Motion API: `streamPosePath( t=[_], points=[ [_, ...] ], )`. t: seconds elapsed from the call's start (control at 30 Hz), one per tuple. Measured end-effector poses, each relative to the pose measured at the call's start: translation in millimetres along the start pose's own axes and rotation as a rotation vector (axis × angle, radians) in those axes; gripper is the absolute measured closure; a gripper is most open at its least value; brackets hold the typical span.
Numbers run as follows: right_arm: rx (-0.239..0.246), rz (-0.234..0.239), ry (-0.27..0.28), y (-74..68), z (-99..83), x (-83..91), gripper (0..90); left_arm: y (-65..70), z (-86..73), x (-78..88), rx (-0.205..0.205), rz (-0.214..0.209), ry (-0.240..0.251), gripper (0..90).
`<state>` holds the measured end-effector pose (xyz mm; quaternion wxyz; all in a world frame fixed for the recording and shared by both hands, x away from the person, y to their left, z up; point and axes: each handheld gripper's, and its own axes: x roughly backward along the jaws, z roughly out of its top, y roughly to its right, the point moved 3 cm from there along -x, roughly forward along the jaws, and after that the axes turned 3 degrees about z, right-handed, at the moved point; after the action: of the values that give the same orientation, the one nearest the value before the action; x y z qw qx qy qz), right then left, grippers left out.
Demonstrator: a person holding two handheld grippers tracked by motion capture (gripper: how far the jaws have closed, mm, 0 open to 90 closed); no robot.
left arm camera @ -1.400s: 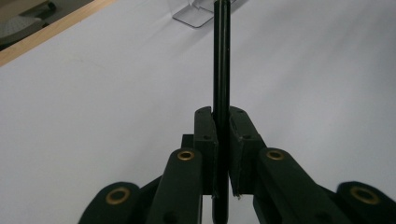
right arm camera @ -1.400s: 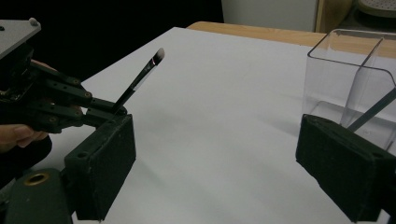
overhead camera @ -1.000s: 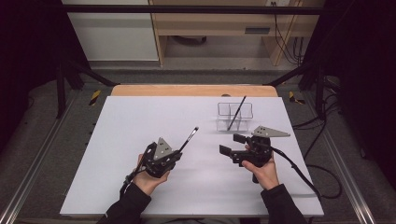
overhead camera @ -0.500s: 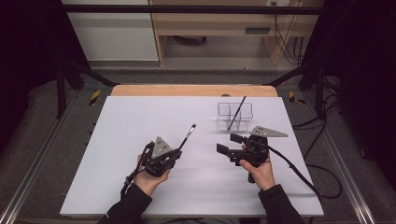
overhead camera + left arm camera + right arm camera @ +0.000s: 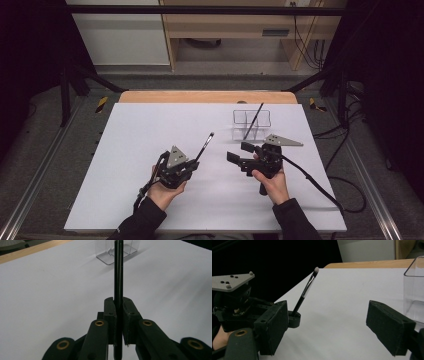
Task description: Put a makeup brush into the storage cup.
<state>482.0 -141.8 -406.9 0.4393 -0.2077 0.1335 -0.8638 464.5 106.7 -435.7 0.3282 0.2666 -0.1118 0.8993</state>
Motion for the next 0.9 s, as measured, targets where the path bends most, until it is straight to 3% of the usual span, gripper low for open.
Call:
streamPosePath(
  t=[0.3,0.9],
  points=[
    [-0.016,0.028,0.005,-2.8,-0.3,-2.9,20.8,6.9,10.1,-6.0,0.021,-0.001,0.020,83.0],
    [-0.030,0.069,-0.026,-5.2,-5.2,-6.6,33.6,36.1,13.9,-8.8,-0.004,-0.041,0.029,83.0]
  ],
)
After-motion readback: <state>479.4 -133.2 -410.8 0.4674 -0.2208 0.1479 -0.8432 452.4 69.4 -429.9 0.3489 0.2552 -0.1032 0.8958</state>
